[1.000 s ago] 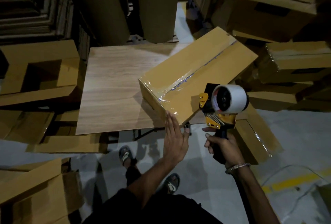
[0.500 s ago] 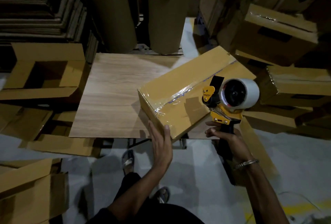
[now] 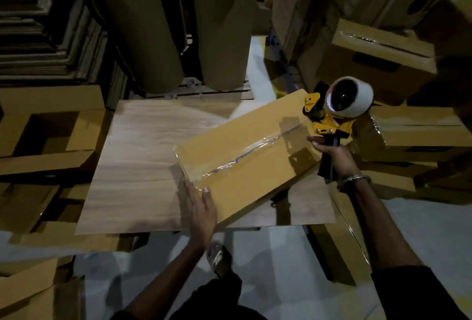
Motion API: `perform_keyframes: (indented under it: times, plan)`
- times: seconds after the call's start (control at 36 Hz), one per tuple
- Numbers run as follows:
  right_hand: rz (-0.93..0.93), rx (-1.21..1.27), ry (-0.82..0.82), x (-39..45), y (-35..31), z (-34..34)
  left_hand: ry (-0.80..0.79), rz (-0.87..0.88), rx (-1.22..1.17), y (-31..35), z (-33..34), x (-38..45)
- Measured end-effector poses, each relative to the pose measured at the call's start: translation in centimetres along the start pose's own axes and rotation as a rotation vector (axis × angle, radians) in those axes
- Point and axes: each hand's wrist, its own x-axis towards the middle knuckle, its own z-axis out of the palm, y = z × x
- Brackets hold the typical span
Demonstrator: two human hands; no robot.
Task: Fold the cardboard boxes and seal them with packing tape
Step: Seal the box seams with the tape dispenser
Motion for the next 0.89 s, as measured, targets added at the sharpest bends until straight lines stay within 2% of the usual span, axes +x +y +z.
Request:
perform_keyframes:
  times: [0.11,0.31,0.42,0.47,0.56,0.61,0.67,0.72,0.78,0.83,0.89]
  plan:
    - [0.036,-0.021,0.048,2.2,-0.1,-1.3,-0.086,0.177,0.076,-2.4,-2.6,5.4]
    - [0.133,0.043,0.15,3.9,1.1,-2.4,-0.199,0.229,0.115,-2.4,-6.6,12.8]
    - [0.148,0.11,0.129,3.6,2.6,-2.2,-0.231,0.264,0.181,-2.3,-7.7,14.7]
    - [0.099,0.169,0.07,3.0,3.4,-2.1,-0.183,0.352,0.276,-1.7,-8.0,15.0]
    - [0.096,0.215,0.012,2.1,4.0,-2.2,0.024,0.645,0.402,0.3,-7.2,15.0]
    - [0.084,0.241,0.005,1.6,3.8,-2.3,0.066,0.713,0.35,2.8,-5.5,14.0]
    - [0.077,0.283,0.009,0.9,2.7,-2.1,-0.01,0.64,0.203,5.7,-2.6,11.8]
    - [0.062,0.329,-0.009,0.4,2.0,-1.9,-0.166,0.429,0.026,8.8,1.0,9.2]
    - [0.028,0.324,-0.016,0.2,1.5,-1.9,-0.412,0.117,-0.22,12.1,4.7,7.2]
    - [-0.019,0.305,-0.03,0.1,1.2,-2.1,-0.639,-0.265,-0.467,15.7,8.0,6.2]
    - [-0.037,0.273,-0.05,0.2,1.2,-2.8,-0.843,-0.592,-0.631,19.0,10.3,5.9]
